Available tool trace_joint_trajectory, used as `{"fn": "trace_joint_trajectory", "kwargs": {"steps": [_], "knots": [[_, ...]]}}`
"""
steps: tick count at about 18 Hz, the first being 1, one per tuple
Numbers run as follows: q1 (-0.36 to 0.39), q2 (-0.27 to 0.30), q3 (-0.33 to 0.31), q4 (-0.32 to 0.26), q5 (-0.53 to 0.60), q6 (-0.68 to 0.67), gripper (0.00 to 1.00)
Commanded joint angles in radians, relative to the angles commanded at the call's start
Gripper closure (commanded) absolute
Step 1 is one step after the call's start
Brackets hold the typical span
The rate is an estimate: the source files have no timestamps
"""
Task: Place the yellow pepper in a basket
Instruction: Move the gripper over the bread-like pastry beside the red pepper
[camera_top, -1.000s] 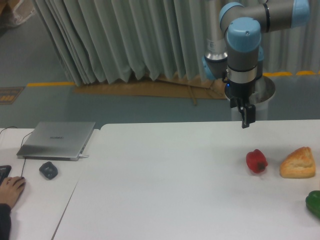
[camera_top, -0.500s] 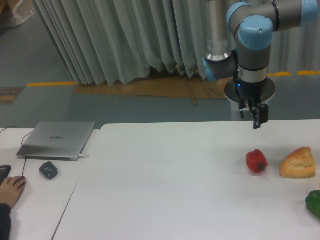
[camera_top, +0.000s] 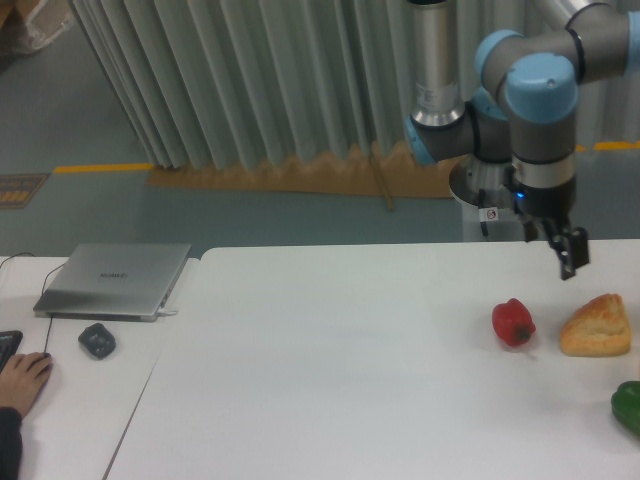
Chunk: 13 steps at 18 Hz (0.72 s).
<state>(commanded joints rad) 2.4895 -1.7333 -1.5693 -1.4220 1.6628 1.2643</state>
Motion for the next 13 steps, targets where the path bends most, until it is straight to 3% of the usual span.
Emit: {"fn": "trace_joint_trajectory", "kwargs": {"steps": [2, 3, 5, 7, 10, 13], "knots": [[0.034, -0.019, 0.002, 0.049, -0.009, -0.014, 0.00], [0.049, -0.028, 0.000, 0.087, -0.032, -0.051, 0.00], [0.068, -0.051, 0.000, 0.101, -0.049, -0.173, 0.00], [0.072, -0.055, 0.000, 0.150, -0.069, -0.253, 0.00], [0.071, -0.089, -0.020, 0.256, -0.120, -0.325, 0.00], [0.081, -0.089, -0.028, 0.264, -0.118, -0.333, 0.00]]}}
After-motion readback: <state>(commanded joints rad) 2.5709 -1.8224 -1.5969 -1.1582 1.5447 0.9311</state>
